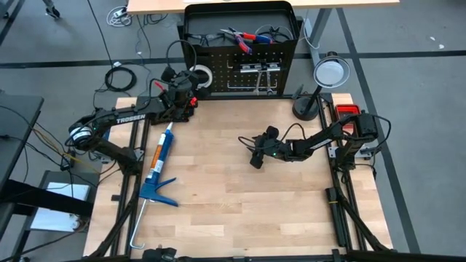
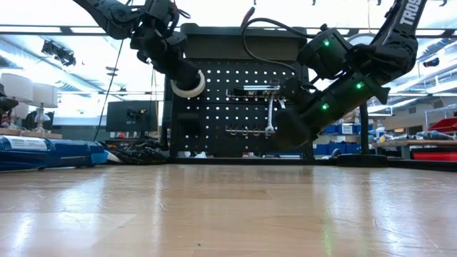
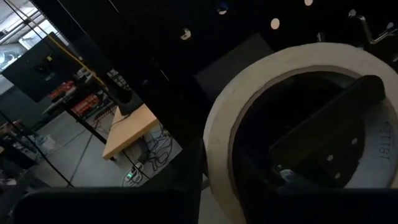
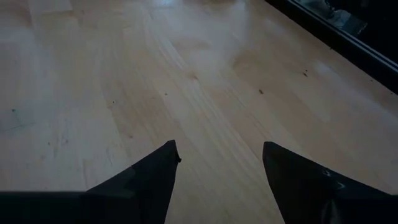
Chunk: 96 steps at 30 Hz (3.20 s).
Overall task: Hang tools onto peg board
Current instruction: Hang the white tape into the black peg board
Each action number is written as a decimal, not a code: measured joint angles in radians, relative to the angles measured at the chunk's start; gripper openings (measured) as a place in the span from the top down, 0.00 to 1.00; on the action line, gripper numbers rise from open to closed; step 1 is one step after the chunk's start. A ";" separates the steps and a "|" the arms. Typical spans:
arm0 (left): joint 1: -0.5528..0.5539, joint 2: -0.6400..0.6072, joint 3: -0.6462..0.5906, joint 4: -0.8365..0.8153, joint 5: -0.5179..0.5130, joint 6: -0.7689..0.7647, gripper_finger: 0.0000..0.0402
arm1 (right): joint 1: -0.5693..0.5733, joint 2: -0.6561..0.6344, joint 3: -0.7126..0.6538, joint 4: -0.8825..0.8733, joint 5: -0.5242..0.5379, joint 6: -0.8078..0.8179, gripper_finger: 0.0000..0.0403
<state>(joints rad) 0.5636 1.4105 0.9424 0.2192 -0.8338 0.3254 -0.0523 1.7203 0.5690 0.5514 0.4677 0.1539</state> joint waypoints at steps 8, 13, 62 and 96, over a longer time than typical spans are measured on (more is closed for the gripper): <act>0.006 0.000 0.000 -0.011 0.004 0.010 0.70 | 0.001 0.000 0.000 0.000 0.000 0.000 0.39; 0.006 0.000 -0.002 -0.014 0.005 0.011 0.65 | 0.001 0.000 0.000 0.000 0.000 0.000 0.40; -0.025 -0.004 -0.006 -0.034 0.067 0.143 0.62 | 0.001 0.000 -0.001 -0.014 -0.017 0.000 0.40; -0.028 -0.003 -0.004 -0.140 0.068 -0.133 0.46 | 0.001 0.000 0.000 -0.016 -0.026 0.000 0.40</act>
<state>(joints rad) 0.5354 1.4075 0.9386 0.0789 -0.7662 0.1926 -0.0513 1.7203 0.5686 0.5358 0.4419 0.1539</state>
